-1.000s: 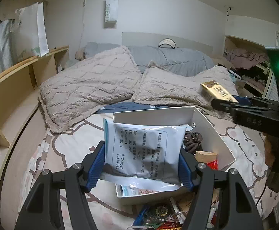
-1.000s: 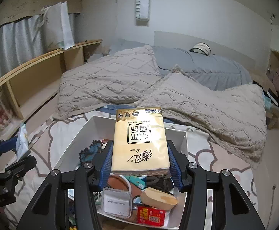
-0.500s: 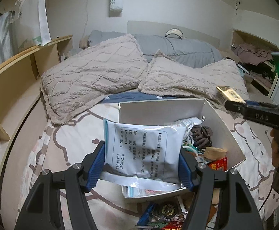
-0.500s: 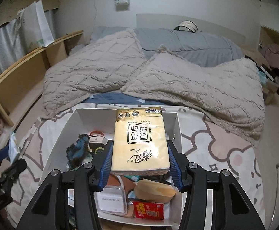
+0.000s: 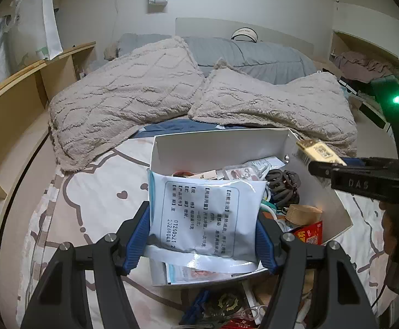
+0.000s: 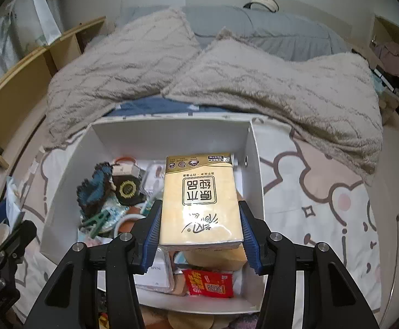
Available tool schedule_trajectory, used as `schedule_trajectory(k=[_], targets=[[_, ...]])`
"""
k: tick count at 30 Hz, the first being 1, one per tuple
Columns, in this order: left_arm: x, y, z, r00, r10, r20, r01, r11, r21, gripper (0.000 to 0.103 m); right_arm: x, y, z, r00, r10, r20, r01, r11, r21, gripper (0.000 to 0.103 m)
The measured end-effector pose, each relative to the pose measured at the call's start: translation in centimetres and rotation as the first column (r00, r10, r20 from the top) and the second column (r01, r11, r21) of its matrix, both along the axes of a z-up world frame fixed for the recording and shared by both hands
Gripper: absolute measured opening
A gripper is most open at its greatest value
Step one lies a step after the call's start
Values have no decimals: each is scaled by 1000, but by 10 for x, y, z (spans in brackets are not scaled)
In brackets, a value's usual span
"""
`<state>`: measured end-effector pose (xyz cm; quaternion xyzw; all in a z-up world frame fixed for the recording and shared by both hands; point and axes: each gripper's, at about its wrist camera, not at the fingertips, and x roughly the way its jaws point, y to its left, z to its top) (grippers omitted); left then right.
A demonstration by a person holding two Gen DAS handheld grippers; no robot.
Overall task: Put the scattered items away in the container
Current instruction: 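Lower the packet into the box and open the left tool while the right tool releases the tissue pack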
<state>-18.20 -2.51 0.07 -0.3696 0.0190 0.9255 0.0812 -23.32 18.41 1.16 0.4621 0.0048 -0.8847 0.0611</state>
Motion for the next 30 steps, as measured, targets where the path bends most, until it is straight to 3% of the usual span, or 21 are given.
schedule_trajectory(k=[13,15,16,17,30], targets=[[-18,10,-21,999,12,49,-14,999,39,68,-10,-10,-23,998,27,57,-30,998,49,54],[-21,11,-22,999,13,47,-15,999,48,68,-12,-7,-23,998,10,63,-13,999,47,65],[-21,11,-22,999,14,46,-16,998,53,68,-12,-5,-24,998,9,68,-11,999,35,76],[-22,11,-22,999,14,46,-16,998,58,68,-11,-3,-24,998,11,68,-13,1000,25,77],[-36,2,-46,994,51,101,-59,995,78,71,-14,12,-24,997,-12,70,10,1000,23,77]])
